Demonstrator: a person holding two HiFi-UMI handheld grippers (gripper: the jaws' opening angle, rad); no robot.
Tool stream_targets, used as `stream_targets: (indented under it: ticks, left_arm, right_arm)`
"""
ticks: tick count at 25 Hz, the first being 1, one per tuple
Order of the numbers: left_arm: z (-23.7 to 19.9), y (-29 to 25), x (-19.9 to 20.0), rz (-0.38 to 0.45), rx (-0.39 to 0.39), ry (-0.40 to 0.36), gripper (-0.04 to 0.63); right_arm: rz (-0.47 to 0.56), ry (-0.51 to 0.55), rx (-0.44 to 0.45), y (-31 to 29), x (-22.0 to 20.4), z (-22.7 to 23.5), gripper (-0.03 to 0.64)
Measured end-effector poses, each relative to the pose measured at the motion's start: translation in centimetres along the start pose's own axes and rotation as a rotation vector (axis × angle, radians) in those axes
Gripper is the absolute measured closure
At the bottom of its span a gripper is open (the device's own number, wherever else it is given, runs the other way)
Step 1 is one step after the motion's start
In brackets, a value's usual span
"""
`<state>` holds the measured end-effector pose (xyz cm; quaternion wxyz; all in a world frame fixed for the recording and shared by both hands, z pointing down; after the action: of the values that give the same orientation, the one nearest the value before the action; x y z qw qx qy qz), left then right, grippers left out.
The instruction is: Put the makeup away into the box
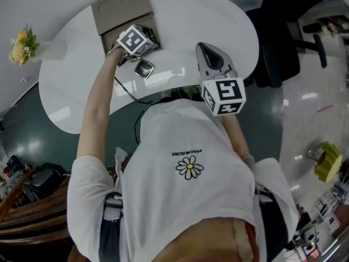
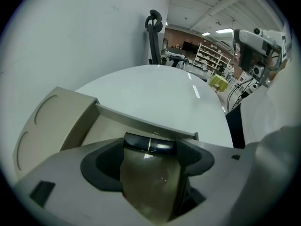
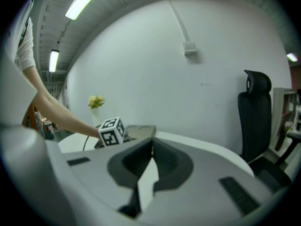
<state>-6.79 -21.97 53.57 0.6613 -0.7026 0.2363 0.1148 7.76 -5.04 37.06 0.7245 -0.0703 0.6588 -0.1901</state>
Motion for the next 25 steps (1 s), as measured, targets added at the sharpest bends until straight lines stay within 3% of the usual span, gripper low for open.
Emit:
stream_targets:
  ticks: [4,8,19,22,25]
  left_arm:
    - [0.0,-0.3,0.1,0.009,0.035,-0.018,0.241]
    - [-0.7,0.0,0.2,0.012,0.122,-0.05,0.241]
    - [-0.3,1.1,0.5,0.047,0.166,-0.054,0.241]
    - [-0.6,1.7,0.5,0.067,0.175,-0.027,0.241]
    - [-1.0,3.1,0.8,0.146,0.181,0.048,0.241]
  right_arm:
    - [-0.001,-0.017,-0.024,0.6,-0.2,0.6,0.586]
    - [0.0,-0.035,-0.022,0.7,-0.3,0.6,0.586]
    - [-0.005,-0.007,0.004,0.8,-0.3,-0.5,0.586]
    - [-0.005,0.008,0.011,0.6,-0.2,-0.6,0.586]
    - [0.004,0.026,0.025,0.1,0.3,-0.6,0.586]
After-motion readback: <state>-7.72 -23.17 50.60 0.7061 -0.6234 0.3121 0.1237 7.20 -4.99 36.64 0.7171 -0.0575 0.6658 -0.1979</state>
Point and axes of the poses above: the fingertips, and each gripper's own axes: y backward along the fingers, z to its right, x out of its top, the point moved 6 cm from there along y, backward along the fingers, and after that the axes turned 1 degree about -y, right-handed, at the moved point
